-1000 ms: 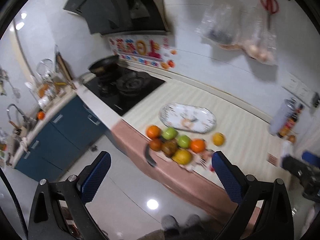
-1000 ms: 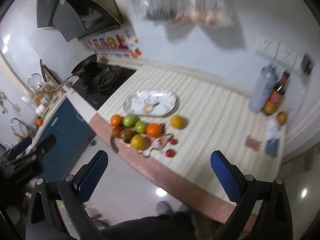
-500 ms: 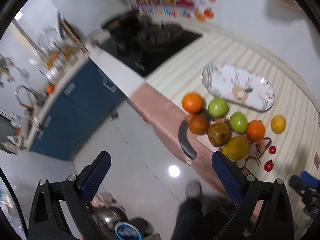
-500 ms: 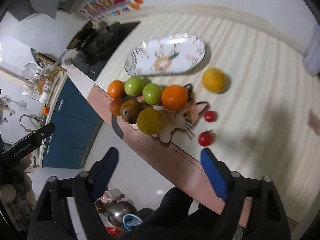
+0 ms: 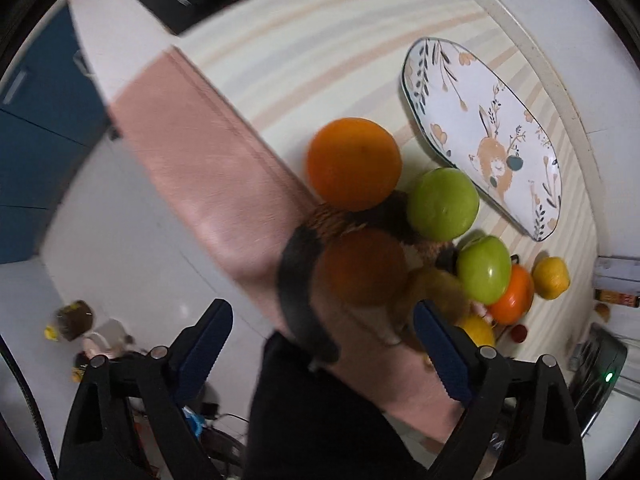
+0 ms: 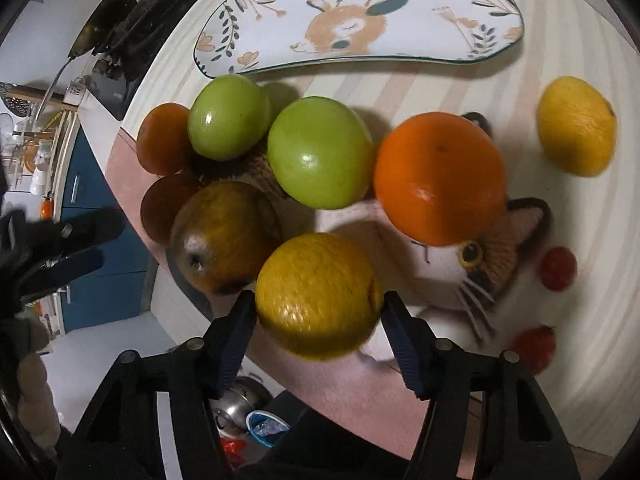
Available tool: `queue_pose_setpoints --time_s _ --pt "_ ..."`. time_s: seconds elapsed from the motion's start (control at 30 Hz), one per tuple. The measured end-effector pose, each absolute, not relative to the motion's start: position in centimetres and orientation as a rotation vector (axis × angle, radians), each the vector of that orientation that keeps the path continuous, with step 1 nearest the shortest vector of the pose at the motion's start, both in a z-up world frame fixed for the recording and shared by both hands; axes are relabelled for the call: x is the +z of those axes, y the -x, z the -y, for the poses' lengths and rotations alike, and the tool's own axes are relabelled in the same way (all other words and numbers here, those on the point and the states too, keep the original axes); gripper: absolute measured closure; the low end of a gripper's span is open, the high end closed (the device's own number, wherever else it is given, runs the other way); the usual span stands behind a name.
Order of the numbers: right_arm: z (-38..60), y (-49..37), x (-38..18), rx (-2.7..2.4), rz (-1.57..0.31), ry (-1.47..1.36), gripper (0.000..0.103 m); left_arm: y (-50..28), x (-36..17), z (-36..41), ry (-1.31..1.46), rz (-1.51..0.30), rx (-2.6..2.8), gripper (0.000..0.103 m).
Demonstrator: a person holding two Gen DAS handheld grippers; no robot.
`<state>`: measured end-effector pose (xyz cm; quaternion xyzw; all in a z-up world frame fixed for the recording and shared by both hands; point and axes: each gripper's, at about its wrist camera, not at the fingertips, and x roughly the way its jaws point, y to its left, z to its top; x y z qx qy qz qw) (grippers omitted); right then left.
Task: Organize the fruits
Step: 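Grasp the brown fruit with the left tool while the right tool grasps a lemon, then place the brown fruit on the plate with the left tool while the right tool places the lemon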
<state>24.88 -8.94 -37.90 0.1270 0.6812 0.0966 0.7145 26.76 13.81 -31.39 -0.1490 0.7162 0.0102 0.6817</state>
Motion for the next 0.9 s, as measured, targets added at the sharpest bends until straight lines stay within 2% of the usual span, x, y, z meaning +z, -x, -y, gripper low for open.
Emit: queue_pose_setpoints --time_s 0.2,0.27,0.33,0.67,0.9 --pt "9.5 -24.6 -38.0 0.153 -1.539 -0.245 0.038 -29.0 -34.2 -12.8 0.4 -1.675 -0.043 0.015" --pt "9.6 -24.8 -38.2 0.15 -1.534 -0.239 0.037 -29.3 -34.8 -12.6 0.4 -1.682 -0.045 0.027" --pt "9.6 -25.2 -38.2 0.154 -1.536 -0.243 0.037 -29.4 -35.3 -12.4 0.412 -1.698 -0.052 0.049" --pt "10.3 -24.9 -38.1 0.189 -1.529 -0.257 0.038 -29.1 -34.5 -11.1 0.31 -1.622 -0.001 0.051" --pt "12.6 -23.5 -35.8 0.202 -1.496 -0.276 0.038 -28.2 -31.6 -10.1 0.208 -1.549 -0.024 0.051"
